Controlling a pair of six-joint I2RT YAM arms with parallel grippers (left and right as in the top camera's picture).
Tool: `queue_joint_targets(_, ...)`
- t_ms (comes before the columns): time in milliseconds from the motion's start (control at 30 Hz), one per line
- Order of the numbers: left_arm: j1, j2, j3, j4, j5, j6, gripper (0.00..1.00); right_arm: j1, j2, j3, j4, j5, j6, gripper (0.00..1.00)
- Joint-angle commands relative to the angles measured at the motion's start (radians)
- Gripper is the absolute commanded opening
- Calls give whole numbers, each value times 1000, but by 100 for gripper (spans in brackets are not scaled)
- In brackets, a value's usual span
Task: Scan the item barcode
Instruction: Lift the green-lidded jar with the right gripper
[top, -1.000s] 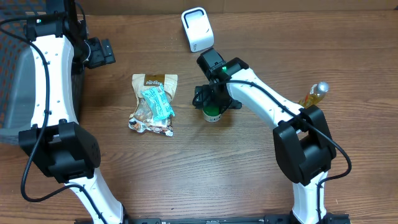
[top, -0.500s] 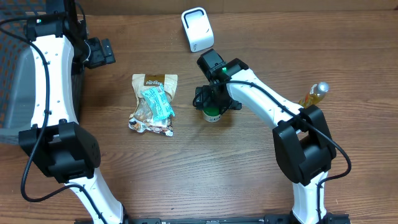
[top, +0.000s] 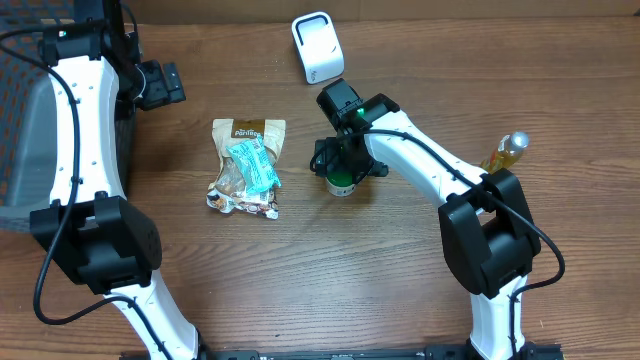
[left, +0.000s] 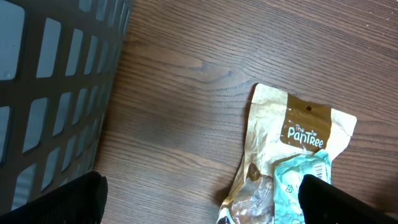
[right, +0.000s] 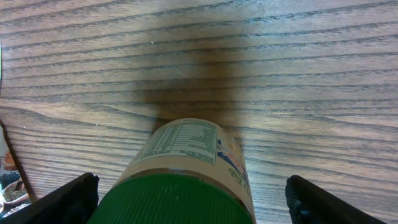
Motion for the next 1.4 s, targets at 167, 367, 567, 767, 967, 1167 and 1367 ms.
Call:
queue_joint_targets(167,2,0,20,0,3,19,100,-2,1,-6,-1,1,-3,92)
queue_joint_targets(367,1,1,20,0,4,19,100,-2,1,-6,0,1,-3,98)
queue_joint_targets(567,1,1,20,0,4,19,100,-2,1,-6,0,1,-2,98)
queue_joint_targets(767,2,1,20,0,4,19,100,1,1,-6,3,1,-2,97)
queue_joint_targets(967,2,1,20,0,4,19,100,3,1,-6,3,1,-2,92)
queue_joint_targets(1167,2,1,20,0,4,19,100,24,1,-6,3,1,6,90)
queue_joint_targets(1367,2,0,20,0,4,19,100,34,1,-6,15,2,10,88)
